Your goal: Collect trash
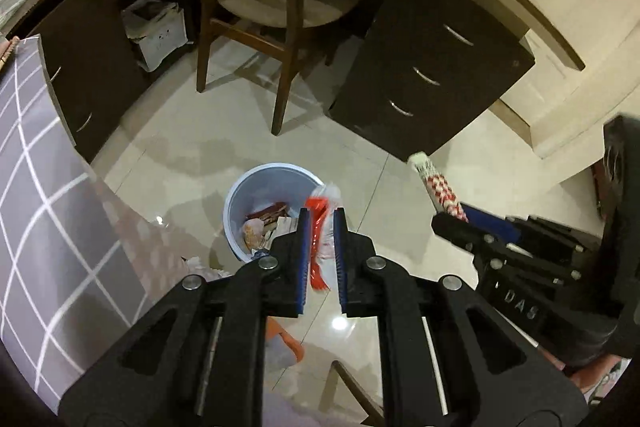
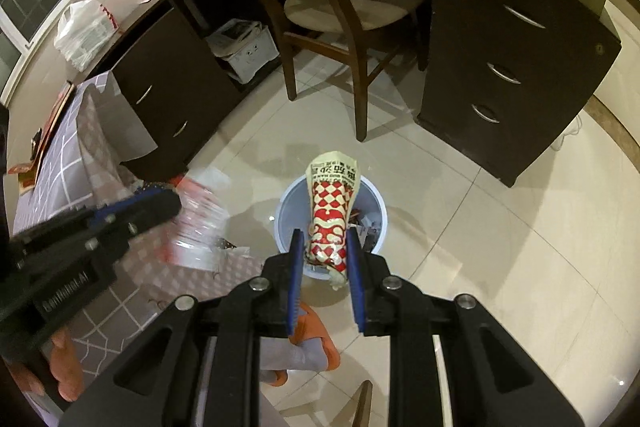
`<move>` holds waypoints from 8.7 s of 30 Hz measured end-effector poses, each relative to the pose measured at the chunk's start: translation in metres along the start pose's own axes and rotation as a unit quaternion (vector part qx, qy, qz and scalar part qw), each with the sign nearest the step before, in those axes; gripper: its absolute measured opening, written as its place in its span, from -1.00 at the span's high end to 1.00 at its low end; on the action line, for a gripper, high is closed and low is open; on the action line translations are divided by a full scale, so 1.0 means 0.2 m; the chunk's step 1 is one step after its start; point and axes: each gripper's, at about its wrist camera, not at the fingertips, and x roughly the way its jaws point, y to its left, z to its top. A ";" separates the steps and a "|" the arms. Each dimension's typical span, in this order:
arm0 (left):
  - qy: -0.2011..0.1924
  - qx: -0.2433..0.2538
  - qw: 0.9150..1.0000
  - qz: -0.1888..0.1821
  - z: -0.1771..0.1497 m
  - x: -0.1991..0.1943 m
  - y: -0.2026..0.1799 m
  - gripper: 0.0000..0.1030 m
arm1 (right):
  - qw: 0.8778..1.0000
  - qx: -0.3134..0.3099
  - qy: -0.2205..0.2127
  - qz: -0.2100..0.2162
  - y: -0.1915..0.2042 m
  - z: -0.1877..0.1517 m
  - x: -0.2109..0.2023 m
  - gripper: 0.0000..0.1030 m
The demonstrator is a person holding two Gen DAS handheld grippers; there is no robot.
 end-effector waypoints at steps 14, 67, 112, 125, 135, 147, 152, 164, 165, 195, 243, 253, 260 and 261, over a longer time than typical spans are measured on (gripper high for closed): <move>-0.006 -0.011 1.000 0.020 -0.02 -0.06 0.04 0.76 | 0.999 -0.035 -0.005 0.028 0.10 0.08 0.03 0.29; -0.200 -0.199 0.947 0.155 -0.62 -1.20 0.90 -0.04 | 0.950 -0.284 -0.088 0.092 1.39 -0.01 -0.44 -0.45; -0.153 -0.309 0.926 0.155 -0.51 -1.11 1.56 -0.53 | 0.913 -0.399 -0.060 0.066 2.19 0.33 0.07 0.89; -0.119 -0.191 0.966 0.131 -0.08 -0.94 1.61 -0.70 | 0.932 -0.350 -0.068 0.066 1.94 0.61 -0.06 0.89; -0.075 -0.075 0.979 0.173 0.19 -0.76 1.69 -0.71 | 0.962 -0.267 -0.036 0.043 1.56 0.76 0.03 0.89; -0.045 -0.090 0.985 0.142 0.17 -0.72 1.71 0.50 | 0.975 -0.219 -0.016 0.038 1.36 0.75 0.12 0.89; -0.044 -0.103 0.981 0.161 0.11 -0.73 1.62 0.54 | 0.973 -0.226 -0.020 0.043 1.36 0.71 0.08 0.89; -0.062 -0.112 0.981 0.143 0.00 -0.78 1.26 0.56 | 0.974 -0.219 -0.033 0.050 1.16 0.57 -0.12 0.89; -0.063 -0.110 0.982 0.141 0.00 -0.78 1.22 0.56 | 0.974 -0.217 -0.034 0.050 1.13 0.55 -0.14 0.89; -0.015 0.013 0.998 0.057 0.21 -0.15 0.11 0.49 | 0.998 -0.064 -0.006 0.009 0.10 0.34 -0.04 0.88; -0.152 -0.071 0.975 0.149 -0.47 -0.84 0.04 -0.70 | 0.985 -0.090 -0.140 0.049 0.28 -0.23 -0.64 -0.45; -0.236 -0.104 0.947 0.193 -0.70 -1.24 0.02 -0.73 | 0.957 -0.156 -0.244 0.029 0.51 -0.41 -0.95 -0.68; -0.298 -0.114 0.926 0.202 -0.81 -1.45 -0.05 -0.73 | 0.940 -0.181 -0.286 0.047 0.56 -0.47 -1.11 -0.71; -0.305 -0.111 0.923 0.205 -0.82 -1.47 -0.07 -0.73 | 0.938 -0.184 -0.290 0.054 0.56 -0.47 -1.13 -0.72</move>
